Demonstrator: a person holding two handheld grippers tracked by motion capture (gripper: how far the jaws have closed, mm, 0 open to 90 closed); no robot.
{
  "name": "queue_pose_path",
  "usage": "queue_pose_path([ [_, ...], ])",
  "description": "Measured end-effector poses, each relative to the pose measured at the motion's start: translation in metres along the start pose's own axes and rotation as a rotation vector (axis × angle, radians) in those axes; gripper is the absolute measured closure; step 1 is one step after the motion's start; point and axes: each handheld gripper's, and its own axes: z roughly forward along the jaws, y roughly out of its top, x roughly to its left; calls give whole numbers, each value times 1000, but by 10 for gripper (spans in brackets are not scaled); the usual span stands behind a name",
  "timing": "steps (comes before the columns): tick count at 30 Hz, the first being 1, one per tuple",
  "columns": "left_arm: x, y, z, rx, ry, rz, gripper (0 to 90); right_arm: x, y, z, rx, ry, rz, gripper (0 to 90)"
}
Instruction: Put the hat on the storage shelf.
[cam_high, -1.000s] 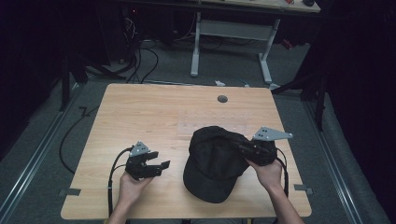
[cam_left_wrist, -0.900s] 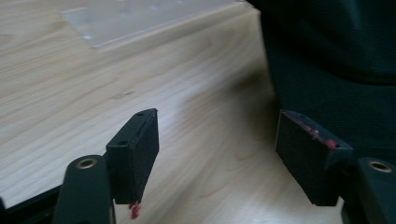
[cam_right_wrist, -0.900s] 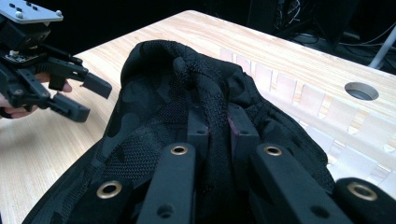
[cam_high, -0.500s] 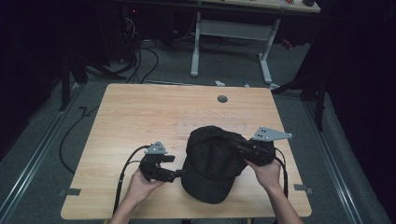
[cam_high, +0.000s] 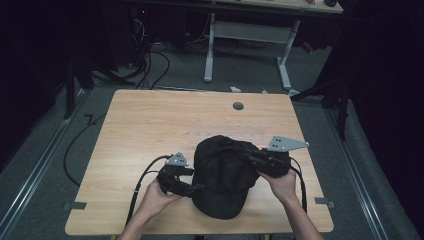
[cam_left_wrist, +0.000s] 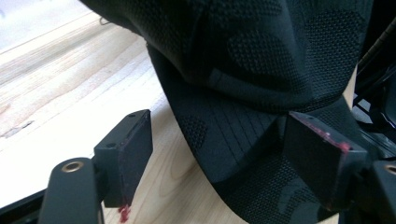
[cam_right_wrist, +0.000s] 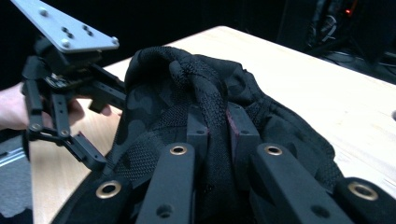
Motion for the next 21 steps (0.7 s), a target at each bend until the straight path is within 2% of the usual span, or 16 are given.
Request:
queue_pose_path([
  [9, 2, 2, 2, 17, -17, -16, 274, -1, 0, 2, -42, 40, -10, 822],
  [14, -2, 2, 2, 34, -48, -15, 362, -3, 0, 1, -64, 59, -14, 821],
  [16, -3, 2, 2, 36, -47, -12, 372, -3, 0, 1, -68, 59, -15, 821],
  [18, -4, 2, 1, 38, -49, -9, 424, -4, 0, 1, -74, 51, -20, 820],
  [21, -4, 3, -1, 36, -56, -22, 472, -5, 0, 0, -76, 49, -23, 817],
])
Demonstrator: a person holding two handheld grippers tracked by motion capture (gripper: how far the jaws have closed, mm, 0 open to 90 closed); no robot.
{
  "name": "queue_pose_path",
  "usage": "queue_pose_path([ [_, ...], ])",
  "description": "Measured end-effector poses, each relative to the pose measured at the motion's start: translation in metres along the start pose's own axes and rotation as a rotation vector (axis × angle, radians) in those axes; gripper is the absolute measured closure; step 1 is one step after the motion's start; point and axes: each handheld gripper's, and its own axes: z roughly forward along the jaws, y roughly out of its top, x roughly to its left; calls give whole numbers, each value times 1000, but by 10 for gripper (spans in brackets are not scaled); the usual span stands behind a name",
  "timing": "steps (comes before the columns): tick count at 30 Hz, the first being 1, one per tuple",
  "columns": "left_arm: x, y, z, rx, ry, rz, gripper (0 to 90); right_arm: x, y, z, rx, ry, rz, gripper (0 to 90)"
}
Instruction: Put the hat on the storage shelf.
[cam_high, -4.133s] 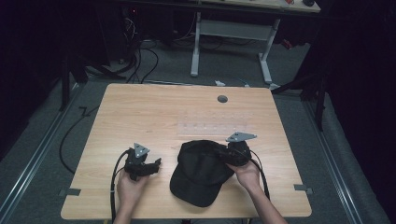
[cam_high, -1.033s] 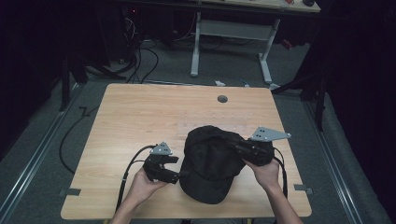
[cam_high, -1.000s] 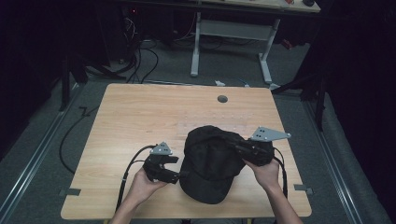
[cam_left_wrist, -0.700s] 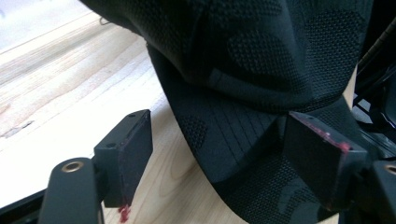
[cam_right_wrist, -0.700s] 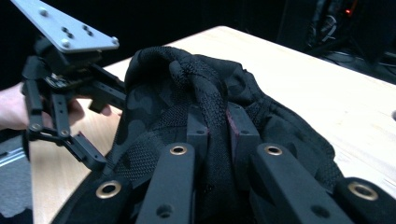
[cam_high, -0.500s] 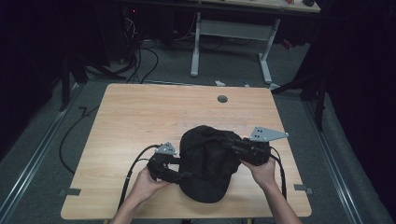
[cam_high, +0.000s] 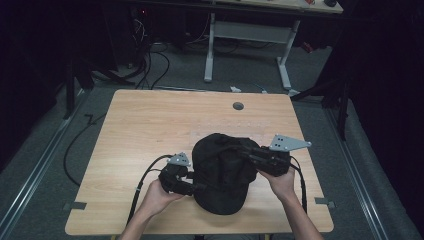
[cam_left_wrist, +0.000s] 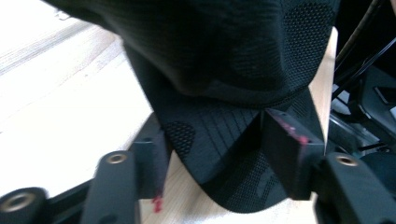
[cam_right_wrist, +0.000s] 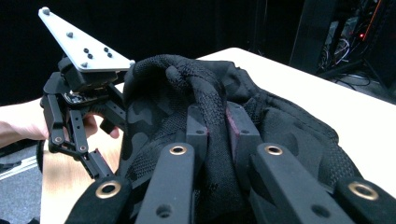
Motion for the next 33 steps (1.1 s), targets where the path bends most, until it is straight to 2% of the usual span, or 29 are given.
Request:
queue_pose_path([
  [5, 2, 3, -4, -12, -16, -41, 594, 2, 2, 0, -12, -18, -35, 804],
  [9, 4, 6, -9, -18, -37, -74, 661, 3, 6, 1, -13, -35, -56, 786],
  [12, 3, 7, -13, -22, -51, -85, 684, 3, 7, 2, -13, -41, -65, 777],
  [16, 2, 9, -19, -27, -82, -99, 759, 3, 8, 2, -15, -52, -66, 747],
  [19, 1, 11, -24, -32, -121, -115, 808, 2, 7, 1, -12, -60, -63, 725],
  [20, 0, 12, -28, -40, -146, -124, 824, 2, 7, 1, -13, -62, -62, 716],
  [21, 0, 12, -28, -40, -146, -124, 840, 2, 7, 1, -13, -62, -62, 716],
  [25, -4, 12, -34, -43, -188, -130, 859, -1, 6, 1, -15, -71, -51, 691],
  [28, -6, 13, -36, -60, -193, -129, 860, -1, 5, 1, -18, -76, -43, 671],
  [29, -6, 13, -36, -66, -194, -126, 862, -1, 5, 2, -11, -85, -38, 631],
  [33, -7, 14, -37, -74, -191, -121, 863, -3, 1, 3, 9, -105, -28, 593],
])
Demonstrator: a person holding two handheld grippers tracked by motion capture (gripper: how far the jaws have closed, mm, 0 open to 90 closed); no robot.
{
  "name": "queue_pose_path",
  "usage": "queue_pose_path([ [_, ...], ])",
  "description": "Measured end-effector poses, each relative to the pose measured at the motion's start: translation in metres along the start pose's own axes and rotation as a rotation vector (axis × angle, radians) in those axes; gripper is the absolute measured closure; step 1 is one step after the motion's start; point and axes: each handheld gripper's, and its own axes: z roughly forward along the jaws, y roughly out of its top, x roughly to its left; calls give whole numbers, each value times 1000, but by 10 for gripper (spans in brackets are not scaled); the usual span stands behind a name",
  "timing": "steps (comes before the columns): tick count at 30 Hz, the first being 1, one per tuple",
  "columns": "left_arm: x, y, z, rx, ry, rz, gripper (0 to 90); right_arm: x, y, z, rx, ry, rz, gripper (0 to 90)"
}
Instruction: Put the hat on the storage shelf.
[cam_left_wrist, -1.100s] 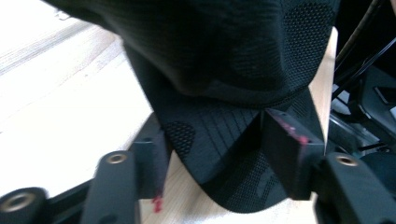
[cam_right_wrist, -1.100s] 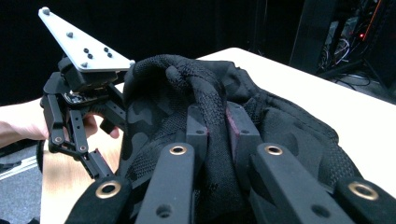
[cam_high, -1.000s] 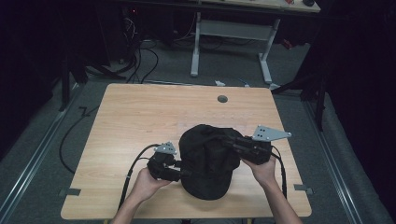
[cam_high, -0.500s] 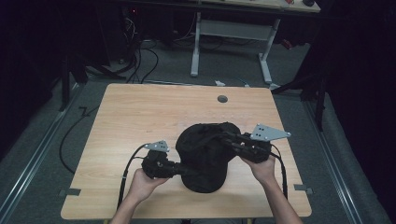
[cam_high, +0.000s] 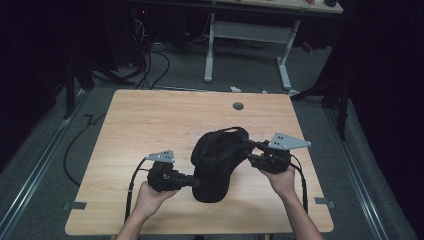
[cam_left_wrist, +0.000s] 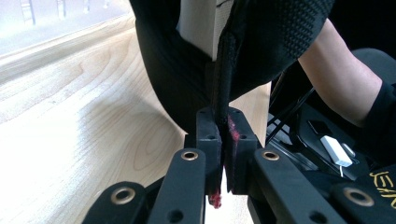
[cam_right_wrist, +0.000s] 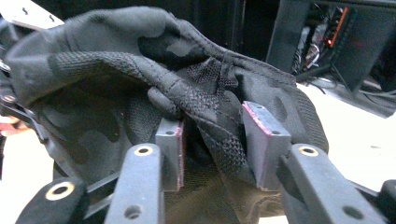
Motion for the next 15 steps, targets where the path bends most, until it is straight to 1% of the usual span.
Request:
queue_pose_path([
  [2, 0, 0, 0, -2, 5, 7, 863, -2, -3, 0, 10, -4, 8, 568],
  [4, -1, 0, 0, -11, 5, 4, 864, -3, -6, -1, 14, -2, 17, 547],
  [5, -2, 0, 0, -12, 5, 11, 864, -3, -6, -2, 15, -2, 20, 539],
  [8, -4, 0, 0, -18, 2, 22, 864, -3, -7, -5, 11, -17, 8, 522],
  [10, -5, 0, 0, -19, 3, 27, 865, -3, -8, -7, 8, -24, 6, 486],
  [11, -6, 0, 0, -21, 6, 32, 865, -5, -10, -10, -4, -30, 21, 449],
  [12, -6, 1, 0, -25, 9, 31, 865, -5, -10, -10, -4, -30, 21, 449],
  [13, -6, 1, -1, -28, 8, 32, 864, -5, -12, -12, -8, -33, 31, 440],
  [14, -6, 3, -3, -46, 10, 29, 864, -9, -15, -16, -14, -39, 53, 426],
  [15, -6, 3, -3, -46, 10, 29, 865, -9, -15, -16, -14, -39, 53, 426],
])
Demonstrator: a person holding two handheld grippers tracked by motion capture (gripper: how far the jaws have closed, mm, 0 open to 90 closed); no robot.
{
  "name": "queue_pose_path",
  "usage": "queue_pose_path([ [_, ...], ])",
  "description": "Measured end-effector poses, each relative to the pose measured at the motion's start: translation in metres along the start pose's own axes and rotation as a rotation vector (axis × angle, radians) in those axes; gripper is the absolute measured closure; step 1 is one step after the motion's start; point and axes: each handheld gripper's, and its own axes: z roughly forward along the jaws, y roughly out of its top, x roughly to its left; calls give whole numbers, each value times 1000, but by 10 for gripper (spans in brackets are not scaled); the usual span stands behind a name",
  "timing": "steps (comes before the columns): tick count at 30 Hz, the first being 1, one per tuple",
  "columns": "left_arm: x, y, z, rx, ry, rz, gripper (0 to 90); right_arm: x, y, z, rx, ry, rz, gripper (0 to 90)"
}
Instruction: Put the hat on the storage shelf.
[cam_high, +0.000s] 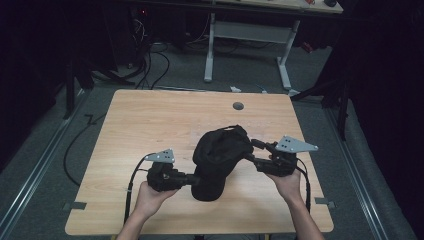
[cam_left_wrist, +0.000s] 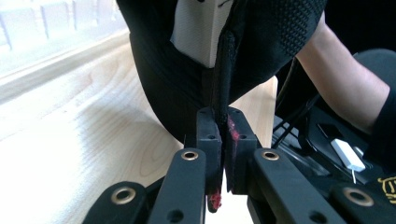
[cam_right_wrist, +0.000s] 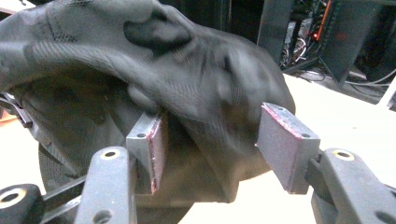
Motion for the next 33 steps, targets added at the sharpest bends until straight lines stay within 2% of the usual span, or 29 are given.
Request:
queue_pose_path([
  [5, -3, 4, -6, -37, 5, 8, 864, -8, -11, -7, 15, -16, 47, 403],
  [8, -4, 7, -9, -69, 9, 12, 864, -11, -26, -6, 76, -44, 61, 399],
  [9, -4, 7, -9, -69, 9, 12, 864, -11, -26, -6, 76, -44, 61, 399],
  [10, -4, 8, -9, -83, 16, 12, 864, -12, -35, -4, 112, -67, 74, 401],
  [12, -4, 9, -10, -106, 32, 25, 864, -13, -39, -4, 123, -75, 77, 403],
  [17, -6, 15, -13, -154, 59, 53, 864, -15, -64, 2, 214, -170, 93, 417],
  [19, -8, 17, -14, -176, 60, 60, 864, -16, -68, 3, 232, -186, 98, 419],
  [20, -9, 20, -16, -194, 61, 67, 863, -18, -77, 5, 265, -227, 116, 421],
  [21, -9, 20, -16, -194, 61, 67, 864, -18, -77, 5, 265, -227, 116, 421],
  [22, -10, 22, -17, -209, 65, 73, 864, -22, -87, 7, 299, -259, 130, 420],
  [23, -10, 22, -17, -209, 65, 73, 863, -22, -87, 7, 299, -259, 130, 420],
  [26, -10, 25, -19, -229, 75, 83, 864, -28, -101, 10, 347, -298, 158, 413],
  [29, -12, 27, -21, -273, 86, 105, 864, -33, -113, 11, 393, -347, 165, 406],
  [33, -13, 30, -21, -290, 90, 110, 864, -33, -117, 9, 389, -376, 171, 408],
])
